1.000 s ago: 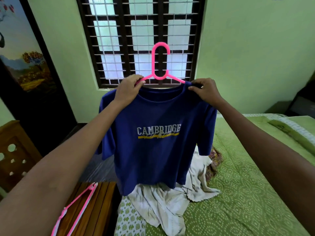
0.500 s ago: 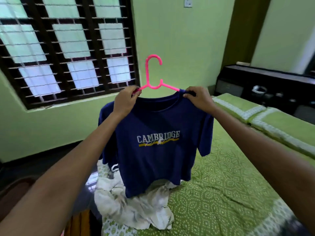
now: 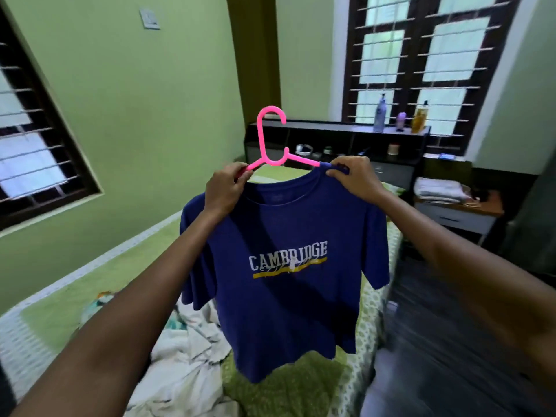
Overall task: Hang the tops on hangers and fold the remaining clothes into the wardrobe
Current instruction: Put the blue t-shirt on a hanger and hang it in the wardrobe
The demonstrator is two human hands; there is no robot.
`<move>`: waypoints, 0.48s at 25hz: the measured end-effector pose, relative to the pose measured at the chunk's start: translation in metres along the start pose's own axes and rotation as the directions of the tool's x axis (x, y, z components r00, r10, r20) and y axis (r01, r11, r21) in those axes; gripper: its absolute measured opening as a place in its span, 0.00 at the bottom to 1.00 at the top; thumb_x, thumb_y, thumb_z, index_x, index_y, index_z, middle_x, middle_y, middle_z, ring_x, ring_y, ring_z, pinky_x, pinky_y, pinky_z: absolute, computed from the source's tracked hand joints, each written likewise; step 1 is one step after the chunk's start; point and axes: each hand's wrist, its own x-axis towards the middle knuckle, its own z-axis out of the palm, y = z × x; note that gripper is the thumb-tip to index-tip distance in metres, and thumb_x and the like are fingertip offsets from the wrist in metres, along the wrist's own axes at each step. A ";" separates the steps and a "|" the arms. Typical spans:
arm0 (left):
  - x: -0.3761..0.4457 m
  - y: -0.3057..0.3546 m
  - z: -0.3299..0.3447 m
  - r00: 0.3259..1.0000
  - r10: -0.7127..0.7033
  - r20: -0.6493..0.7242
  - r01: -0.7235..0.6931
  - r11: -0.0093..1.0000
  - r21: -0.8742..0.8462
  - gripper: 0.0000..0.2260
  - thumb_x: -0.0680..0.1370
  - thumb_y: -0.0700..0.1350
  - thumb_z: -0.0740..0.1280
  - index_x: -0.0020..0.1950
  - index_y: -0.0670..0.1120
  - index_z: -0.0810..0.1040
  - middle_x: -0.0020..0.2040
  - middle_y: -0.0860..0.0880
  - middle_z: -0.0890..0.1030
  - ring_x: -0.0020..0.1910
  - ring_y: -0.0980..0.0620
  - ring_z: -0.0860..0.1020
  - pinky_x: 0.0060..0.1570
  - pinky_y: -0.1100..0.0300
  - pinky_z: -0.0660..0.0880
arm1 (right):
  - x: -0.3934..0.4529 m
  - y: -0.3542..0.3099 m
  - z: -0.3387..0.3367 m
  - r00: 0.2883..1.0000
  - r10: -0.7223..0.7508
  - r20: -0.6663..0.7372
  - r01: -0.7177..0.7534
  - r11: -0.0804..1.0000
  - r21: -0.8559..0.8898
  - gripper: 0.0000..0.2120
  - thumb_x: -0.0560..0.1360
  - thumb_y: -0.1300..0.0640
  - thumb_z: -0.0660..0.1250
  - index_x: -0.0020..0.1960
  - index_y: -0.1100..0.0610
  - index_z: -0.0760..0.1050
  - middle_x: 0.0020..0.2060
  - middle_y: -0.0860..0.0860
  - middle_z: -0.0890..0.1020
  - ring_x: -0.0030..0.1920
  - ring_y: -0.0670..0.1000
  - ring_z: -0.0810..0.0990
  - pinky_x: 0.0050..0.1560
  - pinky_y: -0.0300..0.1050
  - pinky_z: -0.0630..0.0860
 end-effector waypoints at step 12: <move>0.080 0.181 0.250 0.962 0.229 0.147 -0.200 0.961 -0.190 0.12 0.78 0.48 0.64 0.57 0.44 0.79 0.52 0.43 0.82 0.51 0.42 0.79 0.44 0.51 0.73 | -0.038 0.209 -0.188 0.952 0.236 -0.198 -0.272 0.944 -0.187 0.08 0.75 0.60 0.68 0.50 0.63 0.80 0.41 0.54 0.80 0.41 0.49 0.74 0.42 0.43 0.69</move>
